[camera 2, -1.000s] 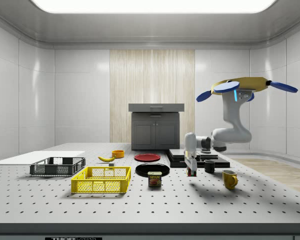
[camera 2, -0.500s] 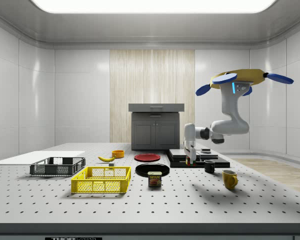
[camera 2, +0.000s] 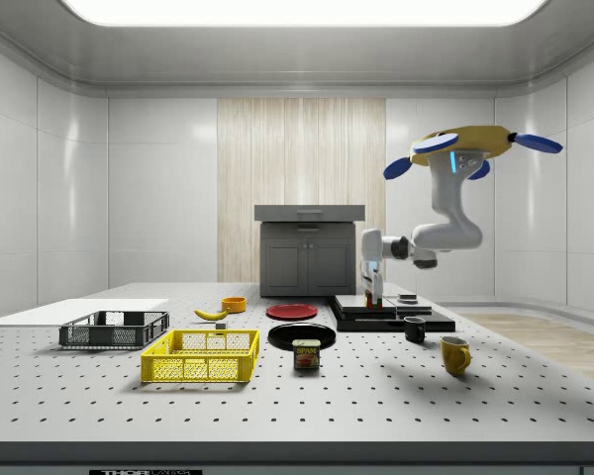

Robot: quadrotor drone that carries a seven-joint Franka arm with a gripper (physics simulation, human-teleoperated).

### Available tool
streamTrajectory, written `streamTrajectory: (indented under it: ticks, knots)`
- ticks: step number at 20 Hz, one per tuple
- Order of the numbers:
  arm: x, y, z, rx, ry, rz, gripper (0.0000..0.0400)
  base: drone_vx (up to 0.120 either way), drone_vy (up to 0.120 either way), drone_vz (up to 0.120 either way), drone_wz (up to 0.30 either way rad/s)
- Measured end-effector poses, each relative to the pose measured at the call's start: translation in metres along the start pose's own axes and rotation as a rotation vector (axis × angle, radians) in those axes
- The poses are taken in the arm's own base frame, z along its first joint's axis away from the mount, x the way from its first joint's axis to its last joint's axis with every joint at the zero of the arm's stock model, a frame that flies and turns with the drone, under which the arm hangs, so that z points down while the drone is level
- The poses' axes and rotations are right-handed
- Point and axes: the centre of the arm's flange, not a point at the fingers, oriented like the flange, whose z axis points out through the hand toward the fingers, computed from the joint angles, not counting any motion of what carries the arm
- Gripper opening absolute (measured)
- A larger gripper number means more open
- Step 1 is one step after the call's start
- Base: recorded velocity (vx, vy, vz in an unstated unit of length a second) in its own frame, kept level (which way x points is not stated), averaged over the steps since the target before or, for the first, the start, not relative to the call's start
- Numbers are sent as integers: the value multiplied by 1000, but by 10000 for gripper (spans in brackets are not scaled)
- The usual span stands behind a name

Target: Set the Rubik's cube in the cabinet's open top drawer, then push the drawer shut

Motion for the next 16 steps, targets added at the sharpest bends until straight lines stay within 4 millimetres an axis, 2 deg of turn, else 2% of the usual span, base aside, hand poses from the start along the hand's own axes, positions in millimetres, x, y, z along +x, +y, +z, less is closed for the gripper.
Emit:
streamTrajectory:
  ticks: [16]
  knots:
    - [0, 0, 0, 0, 0, 0, 325, 0, -120, 120, 0]
